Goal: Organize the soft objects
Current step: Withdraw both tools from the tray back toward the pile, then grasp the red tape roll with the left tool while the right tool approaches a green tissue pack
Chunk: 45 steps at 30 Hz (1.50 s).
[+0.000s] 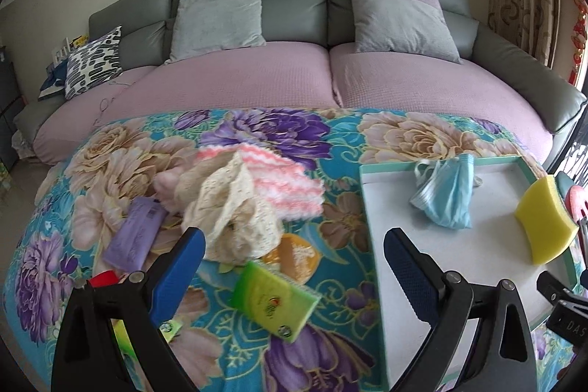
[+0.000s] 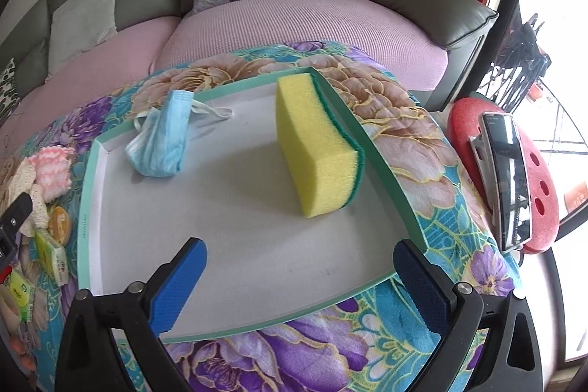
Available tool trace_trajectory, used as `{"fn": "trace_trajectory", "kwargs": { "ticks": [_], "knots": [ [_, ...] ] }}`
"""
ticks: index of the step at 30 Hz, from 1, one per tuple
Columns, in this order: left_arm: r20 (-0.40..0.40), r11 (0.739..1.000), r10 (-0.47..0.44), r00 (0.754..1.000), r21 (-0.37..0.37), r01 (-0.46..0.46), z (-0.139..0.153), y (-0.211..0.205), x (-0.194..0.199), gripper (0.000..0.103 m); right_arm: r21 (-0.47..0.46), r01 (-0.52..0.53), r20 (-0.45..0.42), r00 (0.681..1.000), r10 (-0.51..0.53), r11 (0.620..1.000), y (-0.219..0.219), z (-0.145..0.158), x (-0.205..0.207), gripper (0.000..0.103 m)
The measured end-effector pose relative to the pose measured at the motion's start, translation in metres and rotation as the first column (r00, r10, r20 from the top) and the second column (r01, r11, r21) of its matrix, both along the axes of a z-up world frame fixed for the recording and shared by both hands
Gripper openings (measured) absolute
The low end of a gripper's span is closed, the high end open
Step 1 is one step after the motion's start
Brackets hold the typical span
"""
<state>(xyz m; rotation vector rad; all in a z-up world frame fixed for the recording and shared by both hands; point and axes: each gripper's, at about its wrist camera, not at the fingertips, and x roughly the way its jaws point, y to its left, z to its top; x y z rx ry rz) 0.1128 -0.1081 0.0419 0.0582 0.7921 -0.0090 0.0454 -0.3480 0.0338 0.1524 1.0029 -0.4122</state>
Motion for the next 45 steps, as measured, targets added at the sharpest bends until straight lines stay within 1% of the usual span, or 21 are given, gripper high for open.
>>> {"fn": "trace_trajectory", "kwargs": {
  "ticks": [6,11,16,19,21,27,32,34,38,42,45],
  "knots": [
    [0.001,0.998,0.07,0.998,0.002,-0.07,0.004,0.033,-0.007,0.098,-0.002,-0.033,-0.005,0.999,0.033,0.999,0.016,0.002,0.003,0.103],
    [-0.007,0.992,0.124,0.992,-0.024,-0.125,0.008,0.07,-0.014,0.098,0.015,-0.086,0.002,0.996,0.086,0.996,0.038,0.005,0.004,0.103],
    [-0.017,0.978,0.209,0.978,-0.016,-0.209,0.011,0.113,-0.02,0.098,0.052,-0.161,0.033,0.987,0.159,0.986,0.065,0.012,0.01,0.103],
    [-0.019,0.967,0.253,0.967,-0.031,-0.253,0.015,0.14,-0.024,0.098,0.054,-0.224,0.046,0.974,0.221,0.973,0.089,0.017,0.015,0.103],
    [-0.022,0.956,0.289,0.957,-0.041,-0.289,0.016,0.158,-0.028,0.098,0.054,-0.271,0.052,0.962,0.268,0.961,0.107,0.018,0.02,0.103],
    [-0.053,0.914,0.401,0.915,-0.05,-0.403,0.008,0.209,-0.038,0.098,0.055,-0.378,0.065,0.925,0.375,0.924,0.15,0.019,0.027,0.103],
    [-0.089,0.882,0.459,0.884,-0.073,-0.465,-0.001,0.239,-0.046,0.098,0.041,-0.433,0.056,0.901,0.431,0.9,0.178,0.016,0.03,0.103],
    [-0.112,0.874,0.469,0.876,-0.084,-0.478,-0.006,0.246,-0.047,0.098,0.035,-0.458,0.049,0.889,0.456,0.888,0.189,0.014,0.032,0.103],
    [-0.153,0.875,0.455,0.877,-0.108,-0.473,-0.018,0.25,-0.046,0.098,0.04,-0.503,0.042,0.864,0.502,0.863,0.209,0.007,0.034,0.103],
    [-0.187,0.875,0.426,0.885,-0.163,-0.455,-0.027,0.249,-0.042,0.098,0.038,-0.543,0.023,0.84,0.542,0.839,0.227,-0.002,0.037,0.103],
    [-0.217,0.876,0.4,0.89,-0.194,-0.441,-0.036,0.244,-0.036,0.098,0.044,-0.559,0.016,0.829,0.559,0.828,0.234,-0.009,0.04,0.103]
  ]
}}
